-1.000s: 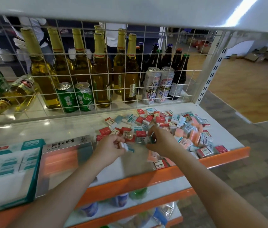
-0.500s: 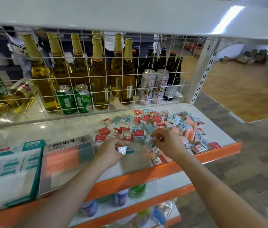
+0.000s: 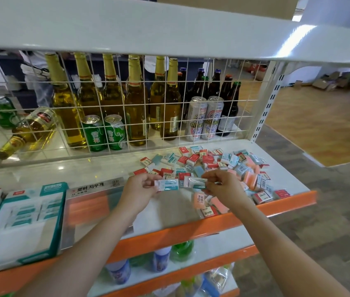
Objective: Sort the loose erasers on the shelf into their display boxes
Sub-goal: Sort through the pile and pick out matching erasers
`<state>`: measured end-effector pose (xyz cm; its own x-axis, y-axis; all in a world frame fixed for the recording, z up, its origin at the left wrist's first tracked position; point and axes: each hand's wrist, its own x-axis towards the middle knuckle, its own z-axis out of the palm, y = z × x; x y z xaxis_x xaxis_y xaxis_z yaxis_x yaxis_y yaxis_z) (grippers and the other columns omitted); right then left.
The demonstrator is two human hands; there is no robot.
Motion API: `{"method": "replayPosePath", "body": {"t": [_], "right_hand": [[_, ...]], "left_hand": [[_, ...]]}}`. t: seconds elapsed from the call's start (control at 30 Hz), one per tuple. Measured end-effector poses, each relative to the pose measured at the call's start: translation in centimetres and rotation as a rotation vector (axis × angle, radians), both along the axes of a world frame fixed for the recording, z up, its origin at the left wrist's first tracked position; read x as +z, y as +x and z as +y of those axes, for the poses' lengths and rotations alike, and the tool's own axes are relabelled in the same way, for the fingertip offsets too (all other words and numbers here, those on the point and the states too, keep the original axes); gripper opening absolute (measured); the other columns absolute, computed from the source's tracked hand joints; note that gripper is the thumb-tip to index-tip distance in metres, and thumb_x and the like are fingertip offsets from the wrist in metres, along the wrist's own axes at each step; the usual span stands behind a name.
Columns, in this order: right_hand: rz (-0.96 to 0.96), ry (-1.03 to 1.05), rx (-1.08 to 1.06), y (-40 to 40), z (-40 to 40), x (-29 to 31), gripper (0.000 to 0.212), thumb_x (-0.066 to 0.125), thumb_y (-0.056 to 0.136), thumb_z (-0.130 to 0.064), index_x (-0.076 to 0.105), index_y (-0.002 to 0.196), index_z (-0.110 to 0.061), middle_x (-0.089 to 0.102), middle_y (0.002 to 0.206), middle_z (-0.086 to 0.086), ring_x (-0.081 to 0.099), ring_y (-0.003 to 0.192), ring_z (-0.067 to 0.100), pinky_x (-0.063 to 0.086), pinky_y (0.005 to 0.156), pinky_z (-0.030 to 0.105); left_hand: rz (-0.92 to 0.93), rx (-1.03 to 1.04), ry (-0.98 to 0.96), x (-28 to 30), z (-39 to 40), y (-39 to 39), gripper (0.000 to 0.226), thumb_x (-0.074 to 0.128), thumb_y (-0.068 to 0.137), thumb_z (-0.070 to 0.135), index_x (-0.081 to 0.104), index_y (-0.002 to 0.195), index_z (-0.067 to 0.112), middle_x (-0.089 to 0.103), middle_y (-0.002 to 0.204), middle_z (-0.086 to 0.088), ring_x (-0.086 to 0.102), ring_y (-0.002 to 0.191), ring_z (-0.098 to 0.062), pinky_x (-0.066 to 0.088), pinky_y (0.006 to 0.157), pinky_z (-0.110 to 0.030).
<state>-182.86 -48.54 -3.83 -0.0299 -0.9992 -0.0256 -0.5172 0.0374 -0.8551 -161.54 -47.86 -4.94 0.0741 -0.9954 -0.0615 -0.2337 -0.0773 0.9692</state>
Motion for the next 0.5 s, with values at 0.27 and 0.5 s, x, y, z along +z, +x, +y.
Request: {"method": "replayPosePath", "body": {"t": [0.27,0.5], "right_hand": [[0.003,0.009,0.058,0.9,1.1,0.3,0.021,0.050,0.089,0.004,0.061,0.093,-0.013,0.066,0.093,0.013,0.063,0.069,0.008,0.057,0.076,0.034],[0.034,0.007,0.066,1.1,1.3,0.5,0.019,0.052,0.088,0.002,0.063,0.098,-0.010,0.066,0.096,0.013,0.066,0.082,0.021,0.056,0.080,0.045]], "left_hand": [[-0.025,0.022,-0.010,0.0,1.2,0.2,0.029,0.058,0.085,-0.007,0.063,0.082,0.021,0.063,0.078,0.006,0.061,0.079,-0.010,0.052,0.076,-0.023],[-0.078,0.059,-0.040,-0.2,1.7,0.6,0.027,0.062,0.083,-0.005,0.067,0.085,0.021,0.065,0.082,0.006,0.060,0.077,-0.005,0.047,0.064,-0.017]]}}
